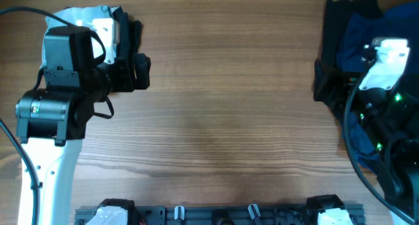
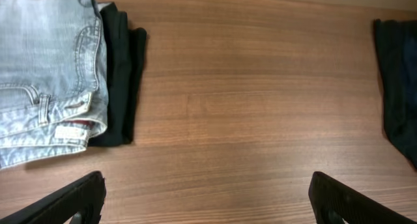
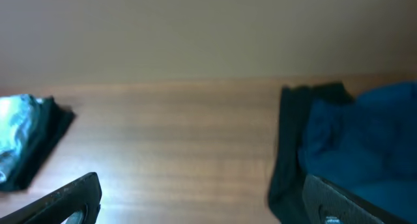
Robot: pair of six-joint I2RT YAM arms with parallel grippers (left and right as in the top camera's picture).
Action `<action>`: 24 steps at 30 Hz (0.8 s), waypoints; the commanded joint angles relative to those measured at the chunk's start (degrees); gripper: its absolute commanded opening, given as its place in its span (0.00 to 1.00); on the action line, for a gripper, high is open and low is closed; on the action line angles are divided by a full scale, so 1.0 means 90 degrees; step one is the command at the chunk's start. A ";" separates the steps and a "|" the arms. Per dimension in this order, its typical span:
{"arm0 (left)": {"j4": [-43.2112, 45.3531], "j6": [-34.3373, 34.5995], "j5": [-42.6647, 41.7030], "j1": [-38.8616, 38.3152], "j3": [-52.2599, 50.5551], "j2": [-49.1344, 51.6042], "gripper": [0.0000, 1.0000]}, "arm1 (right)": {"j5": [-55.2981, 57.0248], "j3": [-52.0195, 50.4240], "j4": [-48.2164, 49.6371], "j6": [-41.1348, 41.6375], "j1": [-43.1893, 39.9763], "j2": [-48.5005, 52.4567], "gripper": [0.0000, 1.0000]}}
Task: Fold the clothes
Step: 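Release the shorts and raise the left gripper away from the stack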
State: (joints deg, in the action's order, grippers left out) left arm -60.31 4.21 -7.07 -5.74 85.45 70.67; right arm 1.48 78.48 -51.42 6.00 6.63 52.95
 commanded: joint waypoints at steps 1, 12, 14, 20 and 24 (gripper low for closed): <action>-0.0046 0.0109 -0.0112 -0.0017 0.0000 -0.0007 1.00 | 0.0153 0.0066 -0.0175 -0.0002 0.0015 0.0262 1.00; -0.0046 0.0109 -0.0112 -0.0017 0.0000 -0.0007 1.00 | 0.0151 0.0066 -0.0243 0.0002 0.0015 0.1664 1.00; -0.0046 0.0109 -0.0112 -0.0017 0.0000 -0.0007 1.00 | 0.0151 0.0066 -0.0243 0.0000 0.0015 0.2030 1.00; -0.0046 0.0109 -0.0112 -0.0017 0.0000 -0.0007 1.00 | 0.0151 0.0066 -0.0238 0.0002 0.0015 0.3198 1.00; -0.0046 0.0109 -0.0112 -0.0017 0.0000 -0.0029 1.00 | 0.0148 0.0066 -0.0192 0.0002 0.0015 0.4056 1.00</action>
State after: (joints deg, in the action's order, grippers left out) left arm -60.66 4.25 -7.40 -5.74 85.45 70.70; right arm 1.83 78.48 -53.49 6.00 6.63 85.32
